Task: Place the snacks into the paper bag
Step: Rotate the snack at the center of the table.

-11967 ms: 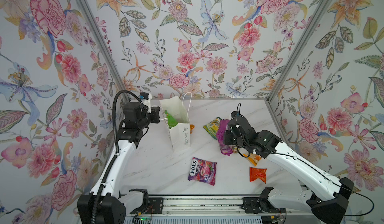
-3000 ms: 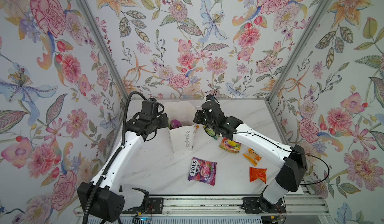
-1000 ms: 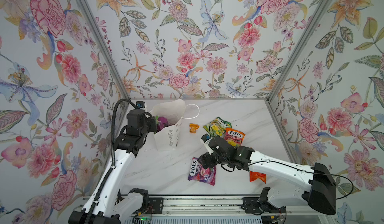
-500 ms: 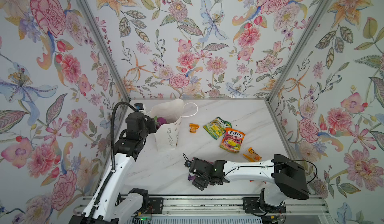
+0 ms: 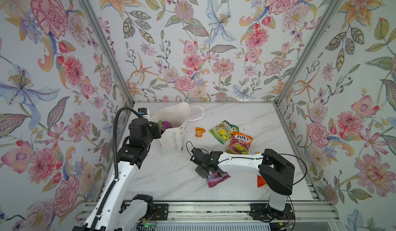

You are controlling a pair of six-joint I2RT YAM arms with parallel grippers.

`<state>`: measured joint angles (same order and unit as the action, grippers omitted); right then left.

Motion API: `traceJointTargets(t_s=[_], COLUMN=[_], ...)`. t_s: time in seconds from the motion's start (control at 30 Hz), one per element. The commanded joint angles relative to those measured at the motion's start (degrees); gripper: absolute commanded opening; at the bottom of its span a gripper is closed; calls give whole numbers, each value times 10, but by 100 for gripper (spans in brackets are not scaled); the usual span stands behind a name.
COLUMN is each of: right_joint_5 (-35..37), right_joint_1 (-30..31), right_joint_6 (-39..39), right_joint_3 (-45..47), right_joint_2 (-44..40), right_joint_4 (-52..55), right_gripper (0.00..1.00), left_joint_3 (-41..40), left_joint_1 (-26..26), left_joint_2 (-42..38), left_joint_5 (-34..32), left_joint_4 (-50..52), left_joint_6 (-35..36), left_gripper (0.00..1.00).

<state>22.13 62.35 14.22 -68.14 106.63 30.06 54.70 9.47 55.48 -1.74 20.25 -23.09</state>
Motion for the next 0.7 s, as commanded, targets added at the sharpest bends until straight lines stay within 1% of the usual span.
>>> traceJointTargets(t_s=[0.0,0.1,0.2,0.33,0.4,0.43,0.53,0.67], right_joint_5=[-17,-40,-78,-145,-200,-217,-241,-280], right_joint_1=[-49,-80,-83,-95,-120,-130,-156,-201], right_joint_6=[68,89,62,-11,-68,-96,-174,-225], right_joint_3=[-31,-51,-63,-51,-31,-25,-17,-23], right_joint_2=[16,19,-11,-62,-87,-96,-114,-103], right_joint_4=[50,64,64,64,64,65,74,77], right_gripper=[99,99,99,99,97,96,96,95], left_joint_3=[2,8,14,-2,-19,-25,-30,-36], left_joint_1=[-5,-5,-5,-5,-5,-5,-8,-10], left_joint_2=[-10,-11,-12,-24,-30,-32,-39,-57], left_joint_5=[-5,2,19,34,34,30,27,26], left_joint_4=[-57,-46,-25,-23,-37,-43,-55,-64], left_joint_6=[14,8,-6,-18,-18,-18,-10,1], left_gripper=[0,0,0,0,0,0,0,0])
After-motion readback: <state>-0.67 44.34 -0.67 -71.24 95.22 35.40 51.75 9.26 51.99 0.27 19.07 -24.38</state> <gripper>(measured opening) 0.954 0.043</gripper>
